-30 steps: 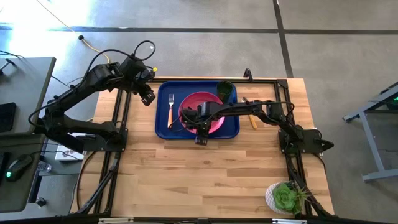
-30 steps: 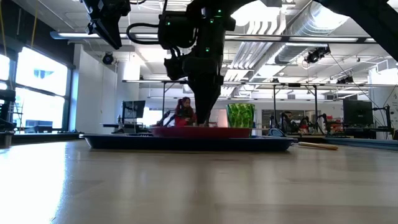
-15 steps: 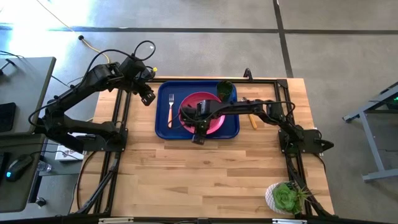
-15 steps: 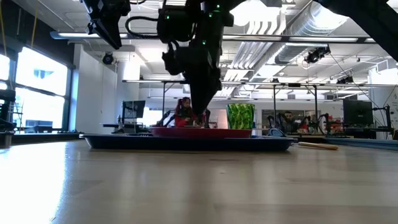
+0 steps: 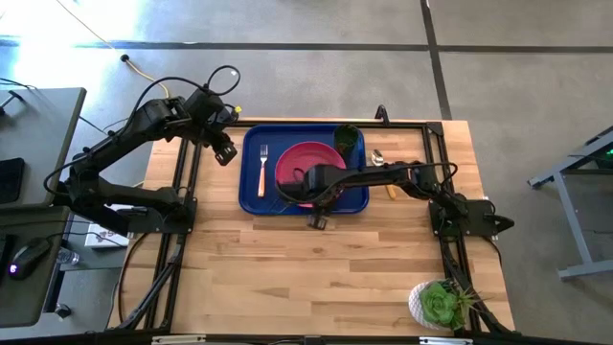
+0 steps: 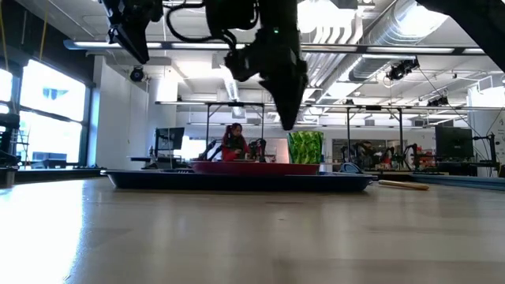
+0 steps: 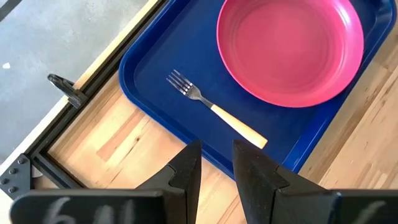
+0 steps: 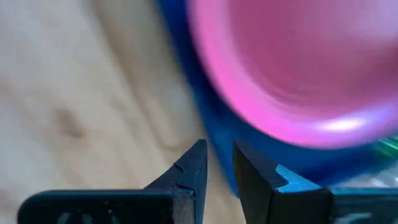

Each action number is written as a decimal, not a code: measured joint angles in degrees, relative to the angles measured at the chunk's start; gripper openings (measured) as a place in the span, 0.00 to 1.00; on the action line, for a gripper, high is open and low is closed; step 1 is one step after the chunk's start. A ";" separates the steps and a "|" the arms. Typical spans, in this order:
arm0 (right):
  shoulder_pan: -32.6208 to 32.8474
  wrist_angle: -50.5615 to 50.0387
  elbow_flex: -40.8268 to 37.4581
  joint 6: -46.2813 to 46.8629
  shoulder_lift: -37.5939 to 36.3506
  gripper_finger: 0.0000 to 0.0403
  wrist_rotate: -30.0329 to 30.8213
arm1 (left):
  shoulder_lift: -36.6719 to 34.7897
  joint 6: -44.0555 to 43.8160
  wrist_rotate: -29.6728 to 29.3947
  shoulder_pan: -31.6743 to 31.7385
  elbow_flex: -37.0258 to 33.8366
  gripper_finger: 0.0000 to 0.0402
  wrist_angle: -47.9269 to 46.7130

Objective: Pick and place plate/cup/fork/spoon on tray
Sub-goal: Adjust the green cup on the blue tray, then put the orange spoon on the blue tray to the right of the orange fork

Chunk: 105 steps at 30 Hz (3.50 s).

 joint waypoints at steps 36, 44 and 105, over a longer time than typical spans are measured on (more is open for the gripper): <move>-27.47 18.23 -4.97 1.13 -15.70 0.17 -10.80 | 0.00 -3.69 -0.02 0.04 0.00 0.20 1.43; -27.32 20.11 -11.66 1.04 -15.79 0.17 -9.47 | 0.15 -4.73 -0.02 0.04 0.00 0.20 2.72; -18.88 14.38 -10.47 9.75 -16.12 0.17 -4.48 | 4.76 -0.30 -0.26 0.04 0.00 0.20 4.52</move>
